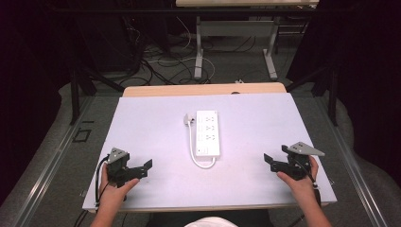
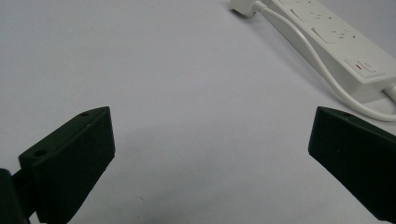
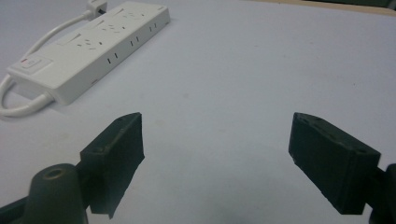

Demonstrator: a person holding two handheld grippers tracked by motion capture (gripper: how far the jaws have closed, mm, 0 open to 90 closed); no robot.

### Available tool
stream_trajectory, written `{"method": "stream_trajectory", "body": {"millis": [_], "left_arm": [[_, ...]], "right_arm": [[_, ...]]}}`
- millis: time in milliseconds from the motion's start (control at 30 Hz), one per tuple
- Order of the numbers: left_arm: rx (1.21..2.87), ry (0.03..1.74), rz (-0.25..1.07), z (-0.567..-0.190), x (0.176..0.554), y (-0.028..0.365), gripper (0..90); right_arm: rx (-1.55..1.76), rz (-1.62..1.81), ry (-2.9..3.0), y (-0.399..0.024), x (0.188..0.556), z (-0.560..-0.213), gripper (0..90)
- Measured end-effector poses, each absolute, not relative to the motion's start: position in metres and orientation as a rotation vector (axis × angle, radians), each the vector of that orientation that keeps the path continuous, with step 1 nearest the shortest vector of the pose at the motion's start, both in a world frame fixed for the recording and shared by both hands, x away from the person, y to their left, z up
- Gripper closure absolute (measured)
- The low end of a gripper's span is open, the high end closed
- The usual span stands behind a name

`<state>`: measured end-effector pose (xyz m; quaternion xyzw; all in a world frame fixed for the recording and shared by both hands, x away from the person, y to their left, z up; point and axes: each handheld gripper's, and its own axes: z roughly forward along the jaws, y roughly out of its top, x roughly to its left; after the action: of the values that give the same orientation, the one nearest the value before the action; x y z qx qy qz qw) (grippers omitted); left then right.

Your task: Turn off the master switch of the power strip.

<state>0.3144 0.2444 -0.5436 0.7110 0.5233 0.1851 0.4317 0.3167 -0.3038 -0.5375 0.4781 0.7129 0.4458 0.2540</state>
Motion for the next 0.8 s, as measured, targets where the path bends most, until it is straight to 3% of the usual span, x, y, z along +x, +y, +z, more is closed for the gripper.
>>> {"method": "stream_trajectory", "body": {"millis": [300,467,800], "left_arm": [[1.827,1.278,0.468,-0.544,0.311,0.235,6.3],[1.842,1.257,0.48,-0.541,0.308,0.231,15.4],[1.857,1.23,0.503,-0.539,0.307,0.224,17.2]], "right_arm": [[1.318,1.192,1.919,-0.31,0.315,-0.551,17.3],[1.338,1.2,1.929,-0.309,0.314,-0.554,17.4],[1.307,1.203,1.949,-0.304,0.313,-0.555,17.4]]}}
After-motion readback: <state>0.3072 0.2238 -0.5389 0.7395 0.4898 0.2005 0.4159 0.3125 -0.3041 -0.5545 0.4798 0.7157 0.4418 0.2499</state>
